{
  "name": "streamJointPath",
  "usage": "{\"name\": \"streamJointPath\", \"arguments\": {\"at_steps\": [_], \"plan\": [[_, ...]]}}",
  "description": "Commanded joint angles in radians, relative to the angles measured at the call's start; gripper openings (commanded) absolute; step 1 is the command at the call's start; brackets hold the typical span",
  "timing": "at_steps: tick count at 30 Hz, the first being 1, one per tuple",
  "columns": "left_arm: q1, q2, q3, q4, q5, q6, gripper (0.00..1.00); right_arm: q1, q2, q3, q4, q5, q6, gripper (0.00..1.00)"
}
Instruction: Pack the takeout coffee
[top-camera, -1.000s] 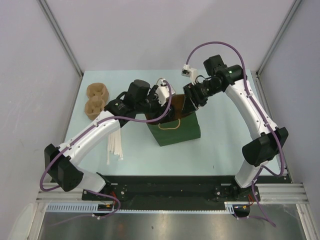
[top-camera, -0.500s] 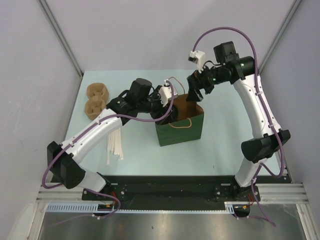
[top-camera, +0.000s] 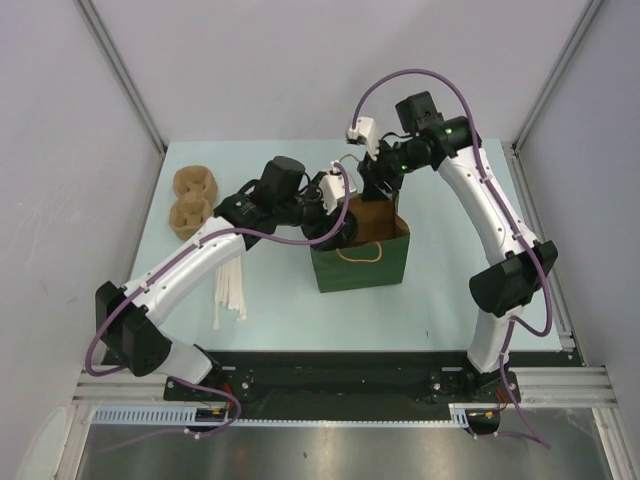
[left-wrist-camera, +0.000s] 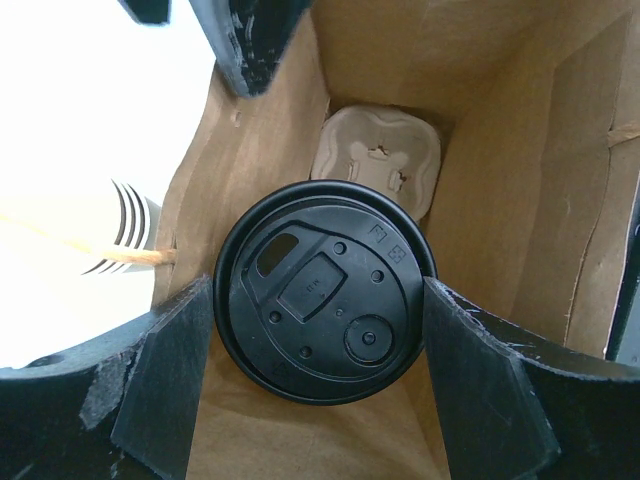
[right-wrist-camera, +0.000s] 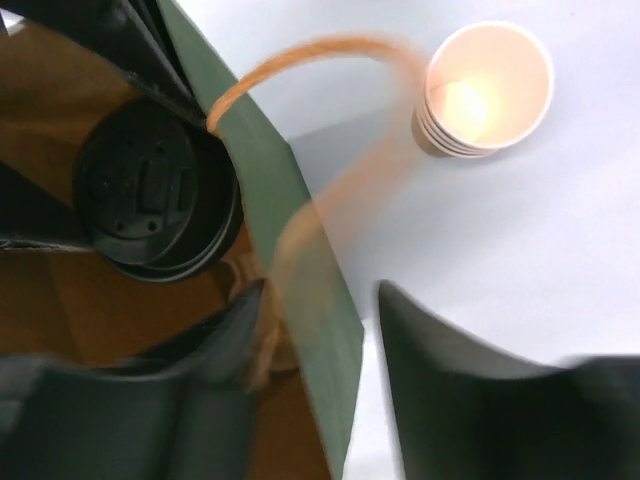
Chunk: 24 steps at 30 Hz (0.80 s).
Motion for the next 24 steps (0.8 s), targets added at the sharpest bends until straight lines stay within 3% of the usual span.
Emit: {"name": "streamJointPath", "arguments": {"at_steps": [1, 2, 4, 5, 13, 20, 24], "plan": [[-0.003, -0.005, 0.026, -0.01, -0.001, 0.032, 0.5, 0.023, -0.013, -0.036, 0.009, -0.02, -0.047, 0.39], [-0.003, -0.008, 0.022, -0.005, -0.006, 0.03, 0.49, 0.023, -0.014, -0.039, 0.014, -0.021, -0.039, 0.28], [-0.003, -0.017, 0.016, -0.005, -0.013, 0.035, 0.49, 0.026, -0.02, -0.036, 0.014, -0.027, -0.021, 0.18], [-0.002, -0.019, 0.016, -0.008, -0.015, 0.035, 0.49, 0.028, -0.023, -0.036, 0.026, -0.03, -0.013, 0.0], [0.004, -0.04, 0.02, 0.002, -0.046, 0.055, 0.49, 0.04, -0.138, -0.102, 0.257, 0.014, 0.185, 0.0], [0.003, -0.103, -0.099, 0.048, -0.053, 0.099, 0.49, 0.107, -0.348, -0.396, 0.515, 0.118, 0.299, 0.0], [0.001, -0.167, -0.249, 0.105, -0.069, 0.139, 0.49, 0.152, -0.448, -0.557, 0.596, 0.184, 0.334, 0.0]]}}
